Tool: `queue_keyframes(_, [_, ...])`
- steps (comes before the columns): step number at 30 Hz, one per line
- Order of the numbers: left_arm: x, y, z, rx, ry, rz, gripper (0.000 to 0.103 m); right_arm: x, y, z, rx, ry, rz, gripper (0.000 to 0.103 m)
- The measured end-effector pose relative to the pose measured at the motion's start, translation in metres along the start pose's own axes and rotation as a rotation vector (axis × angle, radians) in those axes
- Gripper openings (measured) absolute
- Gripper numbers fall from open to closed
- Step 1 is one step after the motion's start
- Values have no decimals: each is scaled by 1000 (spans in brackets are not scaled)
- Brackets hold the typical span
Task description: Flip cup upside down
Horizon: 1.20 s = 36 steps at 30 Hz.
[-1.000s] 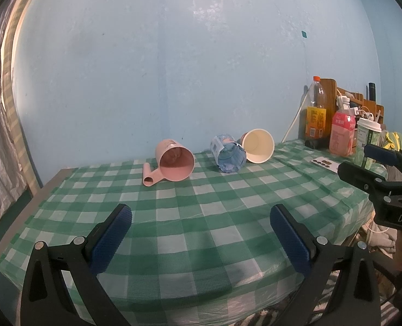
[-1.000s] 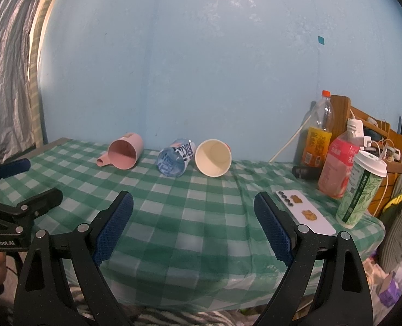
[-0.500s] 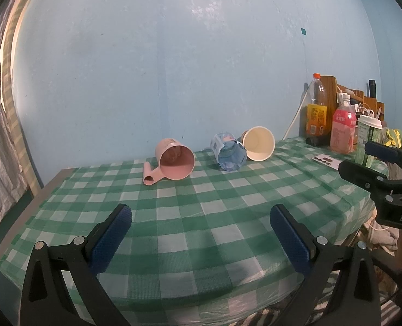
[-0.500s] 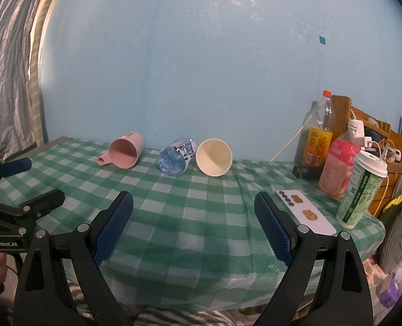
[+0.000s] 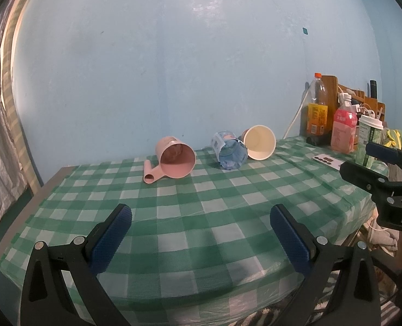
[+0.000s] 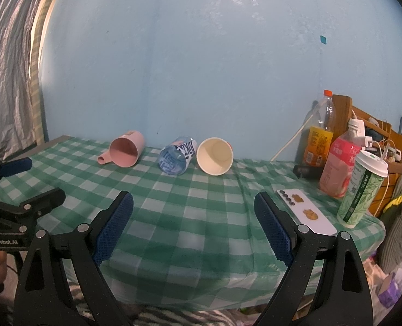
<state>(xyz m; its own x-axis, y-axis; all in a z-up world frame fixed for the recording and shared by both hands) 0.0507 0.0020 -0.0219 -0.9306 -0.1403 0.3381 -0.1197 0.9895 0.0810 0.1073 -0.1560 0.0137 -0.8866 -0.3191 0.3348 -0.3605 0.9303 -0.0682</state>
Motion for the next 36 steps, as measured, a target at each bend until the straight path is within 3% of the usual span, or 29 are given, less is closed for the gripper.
queue_keyframes(24, [-3,0,-2,8,12,-4,103,-3,1,1,2,20,-13,90])
queue_keyframes(31, [-28,5,-17,37,103,17,103,-18,-6,-8,-25,70,-66,90])
queue_keyframes(36, [-53,-1,-35,-3,168,1,103,-35,-14,-24,-36,103,-90,90])
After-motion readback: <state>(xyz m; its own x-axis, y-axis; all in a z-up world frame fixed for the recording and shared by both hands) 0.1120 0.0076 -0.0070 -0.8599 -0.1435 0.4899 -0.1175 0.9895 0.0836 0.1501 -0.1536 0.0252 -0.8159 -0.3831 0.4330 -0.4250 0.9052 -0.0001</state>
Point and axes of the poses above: each gripper's, at about its wrist camera, not at the fingertips, and x roughly against the way its jaws point, y to its left, z to its underside, the point moved 5 cm from there along -x, roughly the way its jaws point, and after that the axes turned 8 degrees about -z, right-handed, at the moved point
